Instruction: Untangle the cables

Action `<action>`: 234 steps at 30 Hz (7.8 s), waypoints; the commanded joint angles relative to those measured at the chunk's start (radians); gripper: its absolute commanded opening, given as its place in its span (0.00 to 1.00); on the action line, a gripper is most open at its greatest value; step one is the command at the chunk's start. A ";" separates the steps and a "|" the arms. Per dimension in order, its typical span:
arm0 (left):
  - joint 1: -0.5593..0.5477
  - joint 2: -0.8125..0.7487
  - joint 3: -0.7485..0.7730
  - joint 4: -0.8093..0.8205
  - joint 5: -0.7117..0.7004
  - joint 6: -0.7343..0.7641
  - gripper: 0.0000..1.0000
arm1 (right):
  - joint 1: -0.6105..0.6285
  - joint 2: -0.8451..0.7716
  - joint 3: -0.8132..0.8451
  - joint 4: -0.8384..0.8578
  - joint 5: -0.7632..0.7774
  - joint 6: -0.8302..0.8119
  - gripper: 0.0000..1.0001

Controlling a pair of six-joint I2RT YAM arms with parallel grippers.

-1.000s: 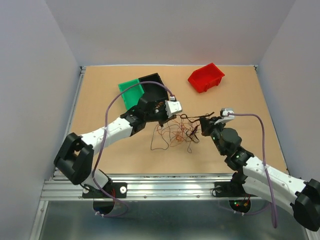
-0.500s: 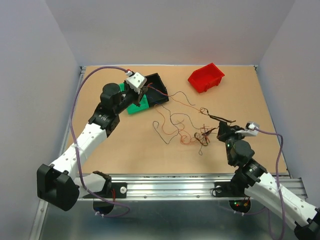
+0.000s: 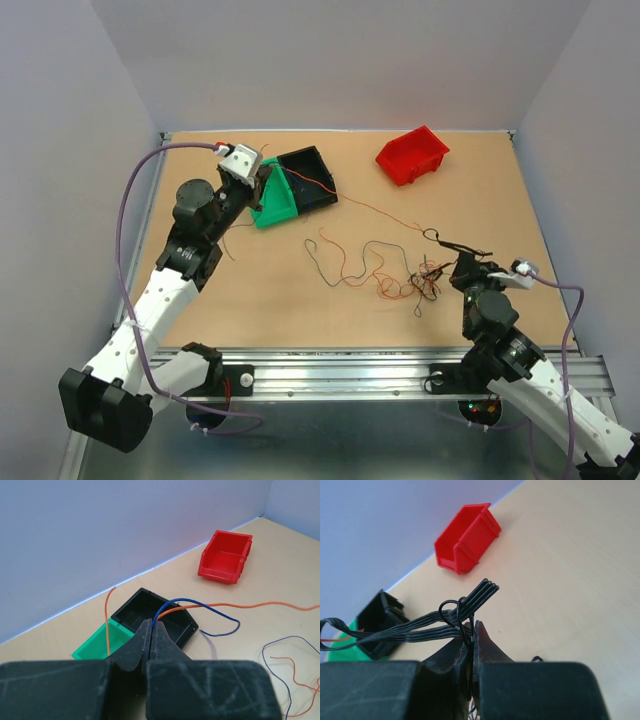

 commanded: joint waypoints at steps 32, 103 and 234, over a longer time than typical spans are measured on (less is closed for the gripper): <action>-0.302 0.030 -0.040 -0.008 0.287 0.205 0.00 | -0.006 0.224 0.276 0.061 -0.215 -0.173 0.01; -0.460 0.329 0.061 -0.086 0.037 0.374 0.13 | 0.046 0.900 0.573 0.237 -1.023 -0.427 0.01; -0.294 0.257 0.980 -0.344 0.364 -0.043 0.00 | 0.046 1.270 0.516 0.941 -1.133 -0.556 0.45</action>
